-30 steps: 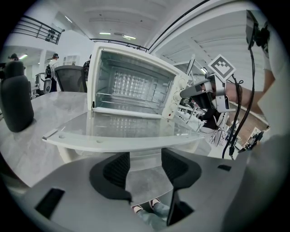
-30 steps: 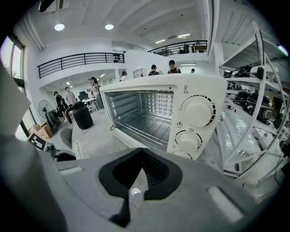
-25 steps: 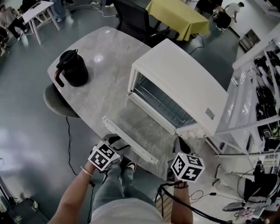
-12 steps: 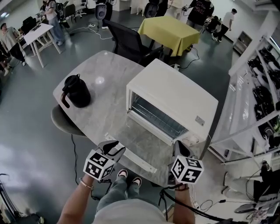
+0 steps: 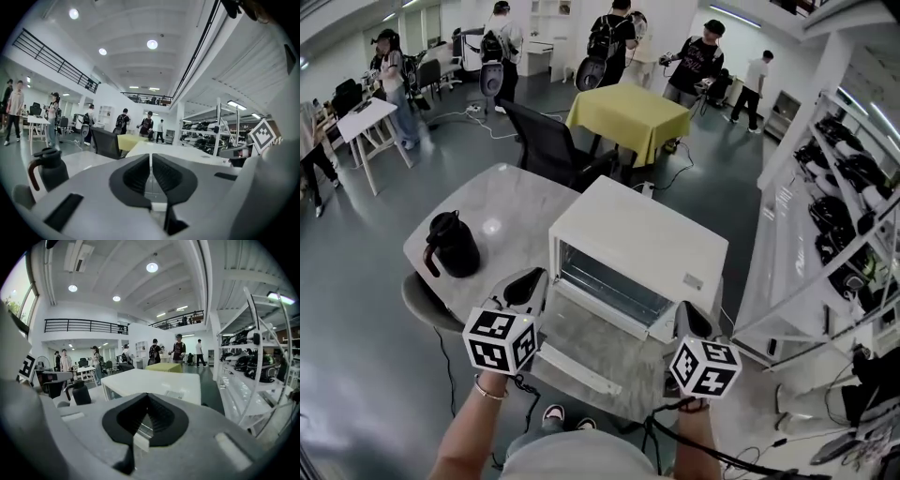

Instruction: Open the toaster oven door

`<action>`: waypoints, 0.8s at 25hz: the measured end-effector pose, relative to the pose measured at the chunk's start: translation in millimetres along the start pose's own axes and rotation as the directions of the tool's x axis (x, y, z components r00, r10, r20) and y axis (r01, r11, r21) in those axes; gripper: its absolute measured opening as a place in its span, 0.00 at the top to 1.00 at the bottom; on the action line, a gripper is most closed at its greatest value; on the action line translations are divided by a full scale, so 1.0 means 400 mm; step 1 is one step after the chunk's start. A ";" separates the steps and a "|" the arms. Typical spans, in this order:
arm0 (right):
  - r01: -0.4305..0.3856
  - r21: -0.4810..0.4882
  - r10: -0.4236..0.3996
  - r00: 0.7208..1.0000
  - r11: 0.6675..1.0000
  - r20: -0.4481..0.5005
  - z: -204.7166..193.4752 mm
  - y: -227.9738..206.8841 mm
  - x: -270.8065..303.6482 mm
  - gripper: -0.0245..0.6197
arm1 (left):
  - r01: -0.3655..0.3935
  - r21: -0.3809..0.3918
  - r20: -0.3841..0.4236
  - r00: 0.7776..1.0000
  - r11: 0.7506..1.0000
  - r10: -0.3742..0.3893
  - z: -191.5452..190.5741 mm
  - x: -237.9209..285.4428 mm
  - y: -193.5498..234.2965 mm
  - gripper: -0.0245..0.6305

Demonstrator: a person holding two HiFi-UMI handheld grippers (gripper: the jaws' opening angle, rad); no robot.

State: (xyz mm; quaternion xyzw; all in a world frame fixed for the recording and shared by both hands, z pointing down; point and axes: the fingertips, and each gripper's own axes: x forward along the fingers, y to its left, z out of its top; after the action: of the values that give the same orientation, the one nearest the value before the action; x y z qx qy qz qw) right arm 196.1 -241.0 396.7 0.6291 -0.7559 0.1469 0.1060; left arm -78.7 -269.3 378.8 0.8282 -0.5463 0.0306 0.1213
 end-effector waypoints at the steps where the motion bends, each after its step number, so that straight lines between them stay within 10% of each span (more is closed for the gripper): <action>1: 0.014 -0.004 -0.014 1.000 1.000 0.021 0.021 -0.012 -0.008 0.95 | 0.001 0.005 0.020 1.000 1.000 -0.001 0.026 0.007 -0.002 0.93; 10: 0.140 0.025 -0.142 0.981 0.990 0.134 0.110 -0.101 -0.094 0.95 | 0.032 0.037 0.104 0.994 0.999 -0.035 0.181 0.058 -0.027 0.96; 20: 0.208 0.061 -0.215 0.965 0.976 0.153 0.089 -0.117 -0.119 0.95 | 0.077 0.046 0.063 0.995 0.996 -0.080 0.140 0.104 -0.042 0.96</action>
State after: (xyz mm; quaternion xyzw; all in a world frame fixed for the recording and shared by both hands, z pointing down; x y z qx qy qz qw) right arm 251.6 -217.6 351.0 0.7181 -0.6870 0.1009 0.0467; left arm -51.2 -313.4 329.5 0.8520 -0.5162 0.0109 0.0868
